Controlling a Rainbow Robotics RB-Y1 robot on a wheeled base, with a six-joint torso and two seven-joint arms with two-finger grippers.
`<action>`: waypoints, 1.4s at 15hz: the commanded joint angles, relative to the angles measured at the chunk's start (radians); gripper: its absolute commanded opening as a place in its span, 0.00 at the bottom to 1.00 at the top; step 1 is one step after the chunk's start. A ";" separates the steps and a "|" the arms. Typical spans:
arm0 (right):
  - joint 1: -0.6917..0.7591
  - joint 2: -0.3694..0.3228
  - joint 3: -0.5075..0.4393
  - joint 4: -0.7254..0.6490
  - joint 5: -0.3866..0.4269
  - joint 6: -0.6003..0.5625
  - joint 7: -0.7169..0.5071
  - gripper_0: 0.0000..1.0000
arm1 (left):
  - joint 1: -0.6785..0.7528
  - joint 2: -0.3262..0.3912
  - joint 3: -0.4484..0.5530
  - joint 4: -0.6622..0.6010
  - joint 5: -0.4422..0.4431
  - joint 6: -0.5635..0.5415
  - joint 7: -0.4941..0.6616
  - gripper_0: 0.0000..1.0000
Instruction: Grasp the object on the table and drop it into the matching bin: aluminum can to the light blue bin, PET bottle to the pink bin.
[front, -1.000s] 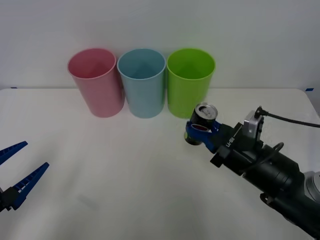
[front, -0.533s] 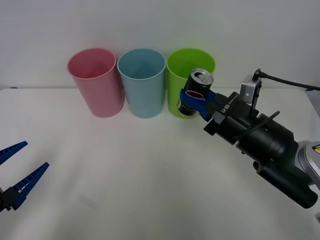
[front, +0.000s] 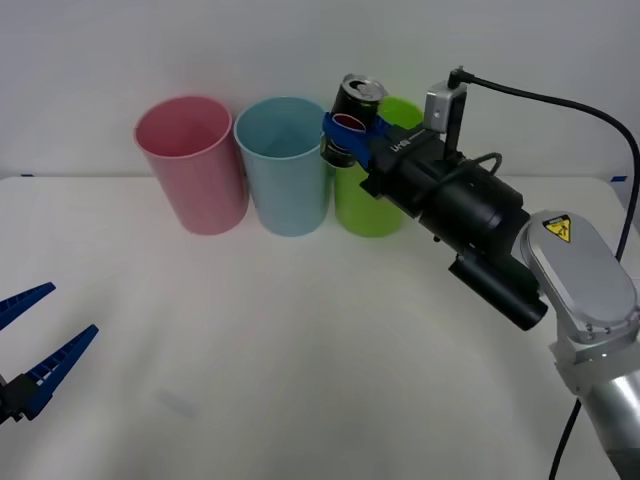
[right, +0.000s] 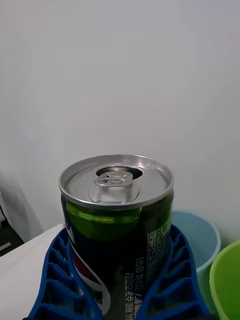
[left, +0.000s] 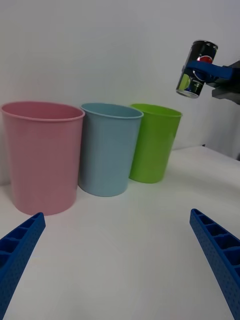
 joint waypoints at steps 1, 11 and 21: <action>-0.088 0.061 0.000 0.102 0.047 0.030 -0.001 0.00 | 0.000 0.000 0.000 0.000 0.000 0.000 0.000 1.00; -0.377 0.226 -0.002 0.472 0.136 0.195 0.020 0.00 | 0.000 0.000 0.000 0.000 0.000 0.000 0.000 1.00; -0.478 0.315 0.001 0.644 0.176 0.329 0.057 0.00 | 0.000 0.000 0.000 0.000 0.000 0.000 0.000 1.00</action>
